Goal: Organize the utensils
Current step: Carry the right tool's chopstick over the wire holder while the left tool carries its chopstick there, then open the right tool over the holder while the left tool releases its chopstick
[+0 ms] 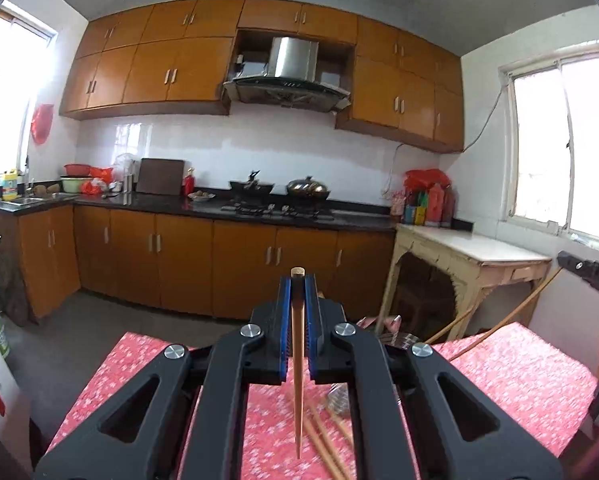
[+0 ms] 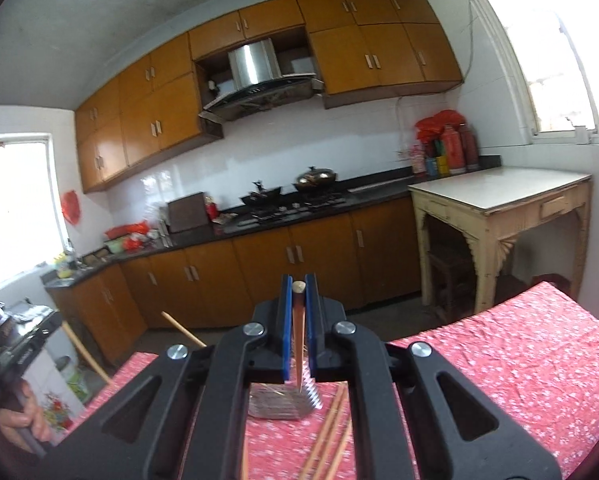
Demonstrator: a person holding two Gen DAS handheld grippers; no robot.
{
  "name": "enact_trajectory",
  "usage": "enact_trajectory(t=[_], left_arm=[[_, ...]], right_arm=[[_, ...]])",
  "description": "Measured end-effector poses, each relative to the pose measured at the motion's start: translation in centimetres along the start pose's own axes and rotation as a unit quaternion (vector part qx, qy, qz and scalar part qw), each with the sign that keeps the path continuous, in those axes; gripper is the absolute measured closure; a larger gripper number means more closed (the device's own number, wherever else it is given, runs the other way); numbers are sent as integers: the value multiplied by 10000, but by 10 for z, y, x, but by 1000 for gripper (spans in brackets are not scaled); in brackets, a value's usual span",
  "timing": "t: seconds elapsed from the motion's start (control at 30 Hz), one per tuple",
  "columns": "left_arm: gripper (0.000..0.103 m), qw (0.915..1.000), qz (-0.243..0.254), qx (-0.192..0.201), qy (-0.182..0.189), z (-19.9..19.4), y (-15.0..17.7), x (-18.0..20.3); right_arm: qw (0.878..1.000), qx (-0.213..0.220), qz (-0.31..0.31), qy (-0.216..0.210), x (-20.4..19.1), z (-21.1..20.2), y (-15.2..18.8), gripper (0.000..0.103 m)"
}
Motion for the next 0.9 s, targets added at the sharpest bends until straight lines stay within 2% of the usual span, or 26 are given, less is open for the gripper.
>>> enact_trajectory(t=[0.13,0.3,0.5,0.7,0.9], left_arm=[[96,9996,4,153,230,0,-19,18],[96,9979,-25,480,423,8,-46,48],[96,9956,-194,863,300,37,-59,71],[96,9960,-416,781,92,87,-43,77],[96,9989,-245,361,-197,137,-12,79]], right_arm=[[9997,211,-86,-50,-12,1,-22,96],[9989,407,-230,87,-22,16,-42,96],[9992,105,-366,109,-28,65,-46,96],[9987,-370,-358,-14,-23,112,-28,96],[9957,-840,-329,-198,-22,154,-8,96]])
Point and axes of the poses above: each gripper's, at about its wrist camera, not at the fingertips, and z roughly the way its jaws point, x to its right, y to its underside, the point moved 2 cm from there along z, roughly the way its jaws point, and after that the axes turned 12 degrees about -z, right-handed, at the moved point
